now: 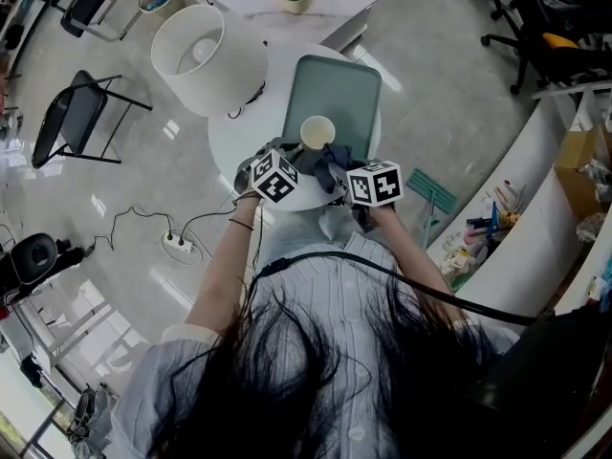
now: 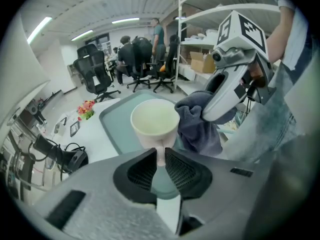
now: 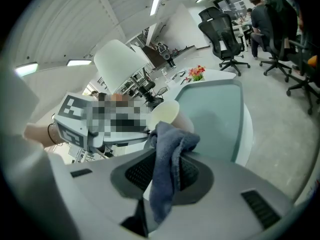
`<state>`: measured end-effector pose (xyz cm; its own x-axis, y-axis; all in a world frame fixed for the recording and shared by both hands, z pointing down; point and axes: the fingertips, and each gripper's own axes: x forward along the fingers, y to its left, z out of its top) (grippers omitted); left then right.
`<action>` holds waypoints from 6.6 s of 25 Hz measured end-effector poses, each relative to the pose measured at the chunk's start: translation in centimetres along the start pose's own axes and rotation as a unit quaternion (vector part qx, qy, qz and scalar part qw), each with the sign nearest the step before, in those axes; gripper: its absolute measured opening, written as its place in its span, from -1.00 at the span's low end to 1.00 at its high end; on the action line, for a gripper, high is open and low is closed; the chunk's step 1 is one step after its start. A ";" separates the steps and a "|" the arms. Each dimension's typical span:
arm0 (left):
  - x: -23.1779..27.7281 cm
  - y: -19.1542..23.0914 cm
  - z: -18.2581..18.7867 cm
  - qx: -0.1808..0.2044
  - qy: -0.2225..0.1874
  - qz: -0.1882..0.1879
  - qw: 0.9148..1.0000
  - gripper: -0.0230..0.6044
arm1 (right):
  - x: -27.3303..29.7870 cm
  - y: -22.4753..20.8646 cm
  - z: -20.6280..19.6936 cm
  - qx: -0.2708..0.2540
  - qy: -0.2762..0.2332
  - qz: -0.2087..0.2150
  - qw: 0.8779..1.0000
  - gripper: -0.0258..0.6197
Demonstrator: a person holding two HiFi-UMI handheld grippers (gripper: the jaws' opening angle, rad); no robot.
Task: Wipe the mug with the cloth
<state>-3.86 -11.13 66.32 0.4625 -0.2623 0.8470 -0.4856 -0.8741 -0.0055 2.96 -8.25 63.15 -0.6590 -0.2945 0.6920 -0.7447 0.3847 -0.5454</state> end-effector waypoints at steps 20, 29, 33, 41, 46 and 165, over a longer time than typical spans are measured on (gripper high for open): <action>0.6 3.2 -1.3 0.279 0.107 -0.015 0.954 -0.72 | -1.0 -1.8 1.8 -0.002 -0.017 -0.021 1.000 -0.65; -3.3 2.2 0.9 0.162 0.045 0.004 0.986 -0.61 | -0.8 -2.0 1.7 0.006 -0.018 -0.022 1.000 -0.65; -4.7 0.1 2.6 0.141 0.028 0.020 0.989 -0.61 | -0.8 -2.1 1.4 0.010 -0.019 -0.022 1.000 -0.65; -1.9 -3.2 5.1 0.089 0.029 0.016 0.995 -0.61 | -0.8 -1.9 1.5 0.010 -0.023 -0.020 0.999 -0.65; -0.1 -2.9 5.8 0.079 0.042 0.025 0.996 -0.61 | -0.9 -2.0 1.6 0.010 -0.024 -0.019 0.999 -0.65; -0.7 -4.0 0.1 0.484 0.175 -0.231 0.826 -0.80 | 1.0 -2.0 5.6 -0.409 0.106 -0.004 0.906 -0.65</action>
<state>-2.17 -7.54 65.70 0.1079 0.1758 0.9785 0.5815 -0.8095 0.0813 3.20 -14.26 62.27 -0.5540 -0.1581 0.8174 -0.3647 0.9287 -0.0675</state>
